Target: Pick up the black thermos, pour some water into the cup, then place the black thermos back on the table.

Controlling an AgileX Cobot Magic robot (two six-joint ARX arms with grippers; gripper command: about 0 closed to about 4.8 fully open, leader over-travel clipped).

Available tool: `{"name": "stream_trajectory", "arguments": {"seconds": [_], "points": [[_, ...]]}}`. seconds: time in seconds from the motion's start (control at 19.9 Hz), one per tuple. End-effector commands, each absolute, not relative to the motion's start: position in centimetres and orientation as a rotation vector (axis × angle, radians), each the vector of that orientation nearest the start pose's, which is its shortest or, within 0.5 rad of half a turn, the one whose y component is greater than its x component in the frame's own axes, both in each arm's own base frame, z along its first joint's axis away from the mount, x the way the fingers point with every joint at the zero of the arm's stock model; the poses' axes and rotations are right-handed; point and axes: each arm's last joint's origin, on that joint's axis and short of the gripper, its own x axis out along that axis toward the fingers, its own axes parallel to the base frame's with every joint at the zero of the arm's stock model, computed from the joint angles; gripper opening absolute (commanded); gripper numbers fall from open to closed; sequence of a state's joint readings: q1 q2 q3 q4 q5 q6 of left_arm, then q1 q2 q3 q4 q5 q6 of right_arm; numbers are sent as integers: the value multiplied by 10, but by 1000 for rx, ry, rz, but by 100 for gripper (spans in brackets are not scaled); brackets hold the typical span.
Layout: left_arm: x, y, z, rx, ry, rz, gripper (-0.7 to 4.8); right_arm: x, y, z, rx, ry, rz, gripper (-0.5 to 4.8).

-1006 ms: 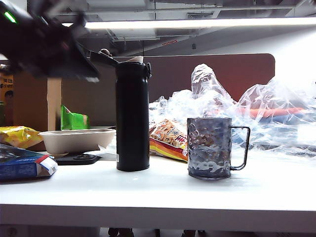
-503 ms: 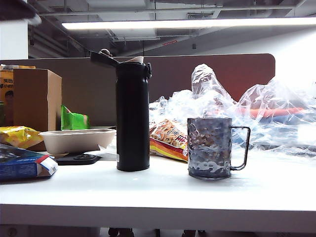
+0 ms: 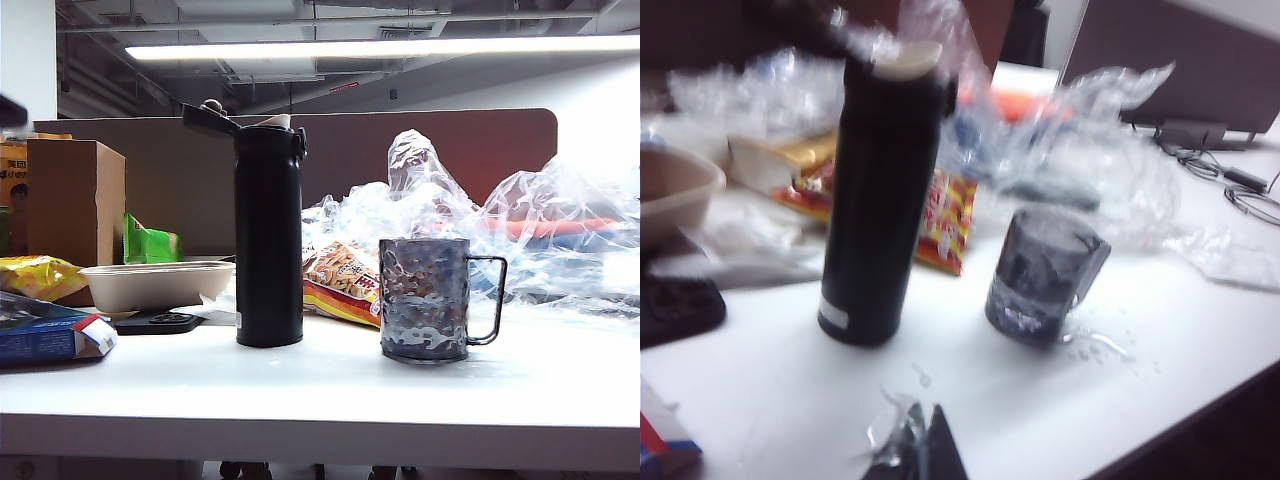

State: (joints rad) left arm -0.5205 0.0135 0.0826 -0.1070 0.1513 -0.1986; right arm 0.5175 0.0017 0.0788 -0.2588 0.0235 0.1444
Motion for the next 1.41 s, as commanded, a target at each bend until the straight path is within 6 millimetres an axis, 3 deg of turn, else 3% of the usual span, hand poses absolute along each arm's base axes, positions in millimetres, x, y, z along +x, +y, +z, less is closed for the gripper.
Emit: {"name": "stream_trajectory", "arguments": {"seconds": [0.05, 0.2, 1.41], "points": [[81, -52, 173, -193, 78, -673, -5, 82, 46, 157, 138, 205, 483, -6], [83, -52, 164, -184, 88, -653, -5, 83, 47, 148, 168, 233, 485, -6], [85, -47, 161, -182, 108, -620, -5, 86, 44, 148, 174, 221, 468, 3]]}}
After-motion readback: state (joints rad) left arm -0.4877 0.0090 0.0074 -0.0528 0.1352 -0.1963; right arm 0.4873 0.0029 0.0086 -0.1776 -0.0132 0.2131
